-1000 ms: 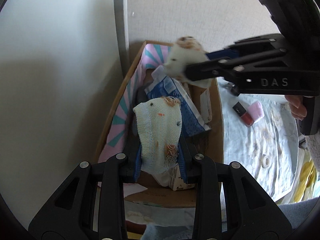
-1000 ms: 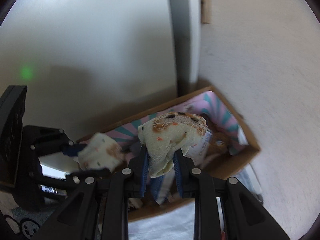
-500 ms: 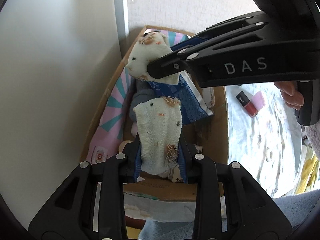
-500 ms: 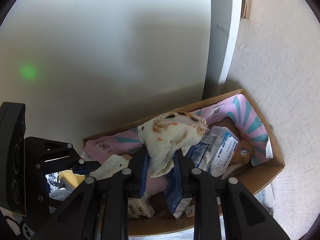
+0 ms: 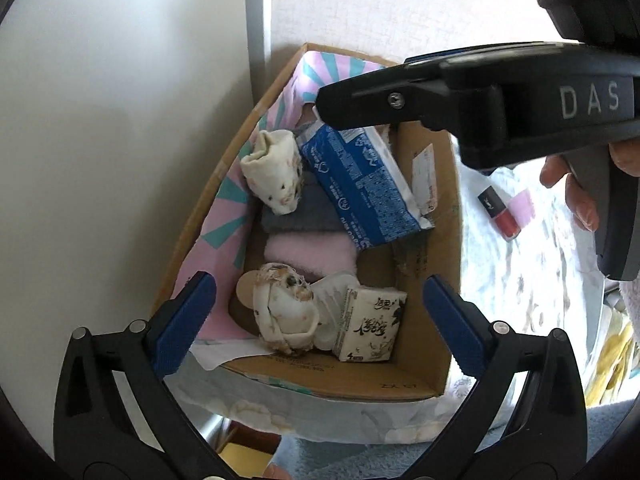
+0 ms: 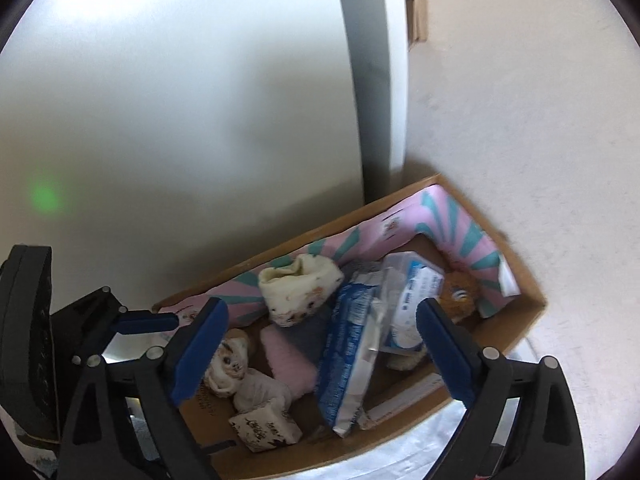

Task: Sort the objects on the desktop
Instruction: 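Lower both slippers into the box and open both tools, then grasp the pink fluffy pouch with left tool while right tool grasps the clear tape ring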

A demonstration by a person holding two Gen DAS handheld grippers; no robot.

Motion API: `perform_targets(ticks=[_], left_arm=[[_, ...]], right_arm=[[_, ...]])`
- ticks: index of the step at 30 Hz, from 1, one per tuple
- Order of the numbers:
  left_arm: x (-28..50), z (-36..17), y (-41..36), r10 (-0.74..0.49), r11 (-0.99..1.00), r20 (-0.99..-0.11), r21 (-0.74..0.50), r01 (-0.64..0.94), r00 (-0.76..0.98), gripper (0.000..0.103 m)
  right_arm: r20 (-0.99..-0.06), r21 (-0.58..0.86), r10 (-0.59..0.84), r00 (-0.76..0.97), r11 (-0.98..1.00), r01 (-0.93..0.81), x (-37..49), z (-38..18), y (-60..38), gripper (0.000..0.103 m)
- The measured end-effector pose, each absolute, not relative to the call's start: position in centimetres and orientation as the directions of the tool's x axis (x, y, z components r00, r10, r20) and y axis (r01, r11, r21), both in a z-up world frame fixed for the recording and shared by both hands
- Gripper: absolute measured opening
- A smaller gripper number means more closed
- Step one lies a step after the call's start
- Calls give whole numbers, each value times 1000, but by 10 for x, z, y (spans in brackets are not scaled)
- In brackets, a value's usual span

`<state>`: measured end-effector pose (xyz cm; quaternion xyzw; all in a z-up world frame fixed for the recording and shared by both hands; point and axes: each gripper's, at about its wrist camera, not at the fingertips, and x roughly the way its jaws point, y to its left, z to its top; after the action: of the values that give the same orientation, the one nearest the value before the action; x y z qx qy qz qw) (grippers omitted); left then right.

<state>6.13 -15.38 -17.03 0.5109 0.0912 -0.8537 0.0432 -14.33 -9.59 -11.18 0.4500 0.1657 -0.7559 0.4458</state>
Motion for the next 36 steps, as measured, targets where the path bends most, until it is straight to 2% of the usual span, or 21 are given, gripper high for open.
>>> perform_targets(ticks=[11,17,25,28,36], left_arm=[[62,-165,-141,-8,-985,-866,-81,155,-500,103],[71,-135,-159,-30,-985,-846,-64,157,-532,103],[68,-109,-160,-30,-987,-811,-68,145,-584,103],[65,-95,-152,-22,-993,-786,-56,107,-617,103],[38,-88,-111,141,-989,-784,-139,-51,-605,103]], right_arm=[[-806,158,-533,-258,-613,774,-136,-85,-69,94],[-714,180,-598,-364,-659,730,-121,-51,-33,94],[-691,18,-429,-581,-814,580,-102,-19,23,94],[-696,11,-377,-611,-856,516,-96,-14,52,94],[-702,16,-275,-657,-928,371,-77,-28,129,94]])
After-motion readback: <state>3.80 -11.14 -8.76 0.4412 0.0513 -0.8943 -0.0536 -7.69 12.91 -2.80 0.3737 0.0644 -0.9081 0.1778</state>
